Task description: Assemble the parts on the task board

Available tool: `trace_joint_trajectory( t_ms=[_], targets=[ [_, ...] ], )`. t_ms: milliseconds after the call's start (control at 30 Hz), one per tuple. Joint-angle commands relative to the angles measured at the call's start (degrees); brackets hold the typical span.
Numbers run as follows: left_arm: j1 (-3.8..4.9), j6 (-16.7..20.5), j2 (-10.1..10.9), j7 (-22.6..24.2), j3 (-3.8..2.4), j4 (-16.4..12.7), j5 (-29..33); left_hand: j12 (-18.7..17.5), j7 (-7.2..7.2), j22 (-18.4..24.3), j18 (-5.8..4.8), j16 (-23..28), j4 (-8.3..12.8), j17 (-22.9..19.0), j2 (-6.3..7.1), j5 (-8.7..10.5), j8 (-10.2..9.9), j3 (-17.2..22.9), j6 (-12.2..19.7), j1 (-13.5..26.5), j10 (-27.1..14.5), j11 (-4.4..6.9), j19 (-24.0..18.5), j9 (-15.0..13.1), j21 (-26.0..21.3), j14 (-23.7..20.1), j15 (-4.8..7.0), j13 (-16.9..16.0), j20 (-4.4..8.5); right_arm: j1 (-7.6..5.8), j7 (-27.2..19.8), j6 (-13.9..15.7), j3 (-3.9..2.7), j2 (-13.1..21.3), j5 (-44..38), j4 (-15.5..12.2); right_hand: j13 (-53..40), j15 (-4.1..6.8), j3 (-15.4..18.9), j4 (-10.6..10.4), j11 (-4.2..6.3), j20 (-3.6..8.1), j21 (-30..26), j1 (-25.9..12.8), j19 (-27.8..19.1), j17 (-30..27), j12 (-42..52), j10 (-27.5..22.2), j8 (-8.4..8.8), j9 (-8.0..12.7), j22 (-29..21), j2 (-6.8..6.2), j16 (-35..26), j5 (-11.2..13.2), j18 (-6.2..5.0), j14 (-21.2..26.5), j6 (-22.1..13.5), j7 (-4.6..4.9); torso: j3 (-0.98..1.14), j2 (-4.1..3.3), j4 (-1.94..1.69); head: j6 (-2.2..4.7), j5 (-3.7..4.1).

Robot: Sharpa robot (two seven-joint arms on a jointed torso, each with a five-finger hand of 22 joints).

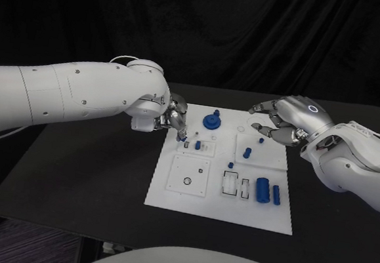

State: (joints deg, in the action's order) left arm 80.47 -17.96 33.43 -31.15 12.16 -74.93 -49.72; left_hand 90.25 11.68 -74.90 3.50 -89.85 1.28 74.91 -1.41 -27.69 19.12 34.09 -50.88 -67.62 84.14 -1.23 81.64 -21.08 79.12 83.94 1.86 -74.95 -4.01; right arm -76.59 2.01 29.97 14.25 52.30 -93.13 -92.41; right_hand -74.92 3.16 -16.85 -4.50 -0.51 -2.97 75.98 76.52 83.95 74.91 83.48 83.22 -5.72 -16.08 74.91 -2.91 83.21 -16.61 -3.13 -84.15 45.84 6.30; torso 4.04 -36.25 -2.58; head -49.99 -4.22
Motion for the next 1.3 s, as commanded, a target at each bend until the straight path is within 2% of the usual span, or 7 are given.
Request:
trace_joint_trajectory(
  t_ms=[33,133,233,533,867,1100,1300],
  targets=[
    [0.03,3.6,-0.5,-3.2,-0.05,0.4,3.6,-0.2,-6.99,-11.3,-0.64,-0.1,1.4,15.1,-0.21,-0.5,-0.4,1.0,-7.5,1.3,5.9,0.97,0.6,-0.4,0.5,6.1,0.6,-15.1,0.0,0.17,1.4,-0.9,-0.03,0.1,-0.2,-0.1,-6.9,0.14,-0.2,-0.3,0.01,0.01,-0.3,0.1,0.5,4.1,-0.5,-0.5,-0.24,0.2,10.9,0.75,-0.2,-0.7,-0.09,-3.1,0.5,0.03,0.22,-0.25,0.08,-0.01,-0.19],
    [-0.08,5.6,-0.9,-3.4,-0.05,0.8,3.7,-0.2,-7.0,-11.3,-0.68,-0.1,1.7,15.1,-0.29,-0.61,-0.5,1.3,-7.6,1.8,5.9,1.0,0.8,-0.6,0.6,6.1,0.64,-15.1,0.05,0.18,1.5,-1.1,-0.03,0.2,-0.2,-0.2,-6.8,0.14,-0.3,-0.3,0.0,0.01,-0.3,0.1,0.5,4.0,-0.6,-0.7,-0.24,0.3,10.8,0.76,-0.3,-1.0,-0.1,-3.1,0.5,0.05,0.29,-0.32,0.14,-0.01,-0.3],
    [-0.26,7.8,-1.0,-3.3,-0.04,0.9,3.8,-0.2,-7.01,-11.3,-0.66,-0.1,1.9,15.1,-0.3,-0.61,-0.5,1.4,-7.6,1.9,5.9,1.02,0.7,-0.7,0.6,6.1,0.66,-15.1,0.06,0.19,1.5,-1.4,-0.03,0.2,-0.2,-0.3,-6.8,0.14,-0.3,-0.3,0.0,0.01,-0.3,0.1,0.5,4.0,-0.6,-0.7,-0.24,0.3,10.8,0.76,-0.3,-1.0,-0.1,-3.1,0.5,0.05,0.21,-0.25,0.27,-0.01,-0.34],
    [-1.13,13.2,-0.9,-2.9,-0.04,0.6,3.9,-0.2,-7.05,-11.3,-0.68,-0.1,2.2,15.1,-0.47,-0.36,-0.8,1.6,-7.7,2.9,5.9,1.06,0.8,-1.0,0.6,6.1,0.72,-15.1,0.14,0.19,1.6,-2.2,-0.03,0.4,0.8,-0.3,-6.5,0.12,-0.5,-0.4,-0.01,0.0,-0.5,0.1,0.4,4.0,-0.8,-0.9,-0.33,0.4,10.8,0.89,-0.3,-1.4,-0.13,-3.1,0.7,0.07,0.03,-0.07,0.08,-0.01,-0.16],
    [-2.18,13.0,-0.9,-2.9,-0.03,0.7,3.9,-0.2,-6.98,-11.1,-0.51,-0.1,2.6,15.1,-0.85,0.81,-1.3,1.7,-7.5,3.9,5.9,0.99,0.4,-1.3,-0.2,6.1,0.69,-15.1,0.15,0.19,1.6,-2.5,-0.03,0.4,1.5,-0.3,-6.4,0.11,-0.8,-0.6,-0.05,-0.01,-0.5,0.1,0.4,4.0,-0.9,-1.0,-0.41,0.6,10.8,1.07,-0.3,-2.0,-0.14,-3.1,0.9,0.15,0.02,-0.05,-0.08,-0.01,0.29],
    [-2.48,11.9,-0.4,-2.9,-0.03,-0.1,3.9,-0.2,-6.82,-10.8,-0.31,-0.1,2.2,15.1,-1.21,1.32,-1.9,1.3,-7.2,5.4,5.9,0.82,-0.2,-1.6,-1.1,6.1,0.51,-15.1,0.03,0.27,1.8,-3.0,-0.03,0.4,1.6,-0.3,-6.3,0.1,-1.0,-0.6,-0.04,-0.02,-0.5,0.3,0.4,4.1,-1.1,-1.1,-0.41,0.7,10.8,1.02,-0.2,-2.6,-0.13,-3.1,1.0,0.13,0.16,0.15,0.13,-0.01,0.17],
    [-2.7,11.3,0.1,-2.9,-0.03,-0.8,3.9,-0.2,-6.72,-10.6,-0.21,-0.1,2.0,15.1,-1.25,1.54,-2.2,1.0,-6.9,6.0,5.9,0.71,-0.5,-1.8,-1.6,6.1,0.4,-15.1,-0.06,0.51,1.8,-3.4,-0.03,0.4,2.5,-0.2,-6.1,0.11,-1.2,-0.4,-0.02,-0.02,-0.5,0.6,0.4,4.0,-1.3,-1.3,-0.42,0.8,10.8,0.85,-0.3,-2.7,-0.14,-3.1,1.0,0.11,0.15,0.18,0.32,-0.01,-0.05]
  ],
)
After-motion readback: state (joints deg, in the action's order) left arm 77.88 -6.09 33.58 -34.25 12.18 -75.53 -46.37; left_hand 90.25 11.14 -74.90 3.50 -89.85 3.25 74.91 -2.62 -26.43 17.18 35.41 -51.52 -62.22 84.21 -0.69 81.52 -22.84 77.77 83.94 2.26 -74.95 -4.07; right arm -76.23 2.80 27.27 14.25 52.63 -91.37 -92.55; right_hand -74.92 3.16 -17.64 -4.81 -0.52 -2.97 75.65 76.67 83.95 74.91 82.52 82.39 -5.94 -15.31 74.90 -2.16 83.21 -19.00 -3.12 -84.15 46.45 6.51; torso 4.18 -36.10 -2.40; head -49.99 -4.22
